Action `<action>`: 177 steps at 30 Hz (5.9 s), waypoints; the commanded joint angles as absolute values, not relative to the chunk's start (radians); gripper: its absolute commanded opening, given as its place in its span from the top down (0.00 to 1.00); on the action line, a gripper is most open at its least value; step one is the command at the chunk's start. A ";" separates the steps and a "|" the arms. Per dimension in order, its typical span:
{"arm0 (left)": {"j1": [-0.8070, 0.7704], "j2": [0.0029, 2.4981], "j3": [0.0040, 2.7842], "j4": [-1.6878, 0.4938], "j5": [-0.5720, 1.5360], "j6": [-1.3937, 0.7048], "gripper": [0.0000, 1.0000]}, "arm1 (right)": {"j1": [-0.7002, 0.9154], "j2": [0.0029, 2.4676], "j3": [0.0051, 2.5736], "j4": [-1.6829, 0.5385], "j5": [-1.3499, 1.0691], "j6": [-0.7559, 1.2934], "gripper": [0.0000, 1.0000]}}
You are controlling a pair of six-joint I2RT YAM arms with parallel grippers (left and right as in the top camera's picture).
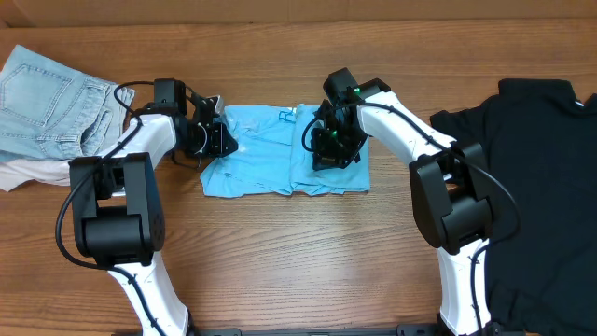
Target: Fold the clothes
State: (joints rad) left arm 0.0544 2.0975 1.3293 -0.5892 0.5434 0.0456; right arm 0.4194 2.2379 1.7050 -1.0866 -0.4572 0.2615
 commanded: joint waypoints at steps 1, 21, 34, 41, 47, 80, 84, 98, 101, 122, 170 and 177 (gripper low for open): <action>0.091 2.178 1.329 -0.699 0.418 0.022 0.96 | 0.405 2.212 1.724 -1.124 -0.464 0.258 0.96; -0.080 2.169 2.239 -1.498 0.113 -0.059 0.96 | 0.170 2.057 1.759 -1.230 -0.402 0.239 0.96; -0.295 2.171 1.953 -1.560 -0.178 -0.290 0.95 | 0.154 2.057 1.759 -1.255 -0.401 0.201 0.96; -0.269 2.171 1.950 -1.569 -0.102 -0.299 0.70 | 0.154 2.057 1.759 -1.252 -0.401 0.201 0.96; -0.275 2.171 1.953 -1.573 -0.082 -0.266 0.50 | 0.154 2.057 1.759 -1.249 -0.401 0.201 0.95; -0.077 2.171 1.757 -1.332 -0.077 -0.115 0.60 | 0.372 2.057 1.753 -1.098 -0.506 0.084 0.78; -0.077 2.171 1.723 -1.333 -0.044 -0.120 0.96 | 0.411 2.057 1.753 -1.082 -0.426 0.163 0.77; -0.028 2.136 1.780 -1.635 -0.084 -0.157 0.96 | 0.433 2.089 1.720 -0.894 -0.537 0.131 0.67; 0.006 2.110 1.826 -1.636 -0.084 -0.165 0.96 | 0.447 2.090 1.675 -0.803 -0.556 0.134 0.66; 0.071 2.099 1.832 -1.464 0.028 -0.149 0.42 | 0.633 2.091 1.401 -0.204 -0.538 0.138 0.62; -0.117 2.188 1.693 -1.098 0.277 0.018 0.88 | 0.398 2.024 1.609 -0.899 -0.403 0.104 0.58; -0.096 2.184 1.732 -1.244 0.017 0.010 0.96 | 0.398 2.024 1.604 -0.925 -0.392 0.104 0.58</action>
State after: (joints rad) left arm -0.1303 2.1822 1.7046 -1.1973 0.1959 0.0284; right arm 0.3992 2.0579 1.5894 -0.9245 -0.4042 0.1104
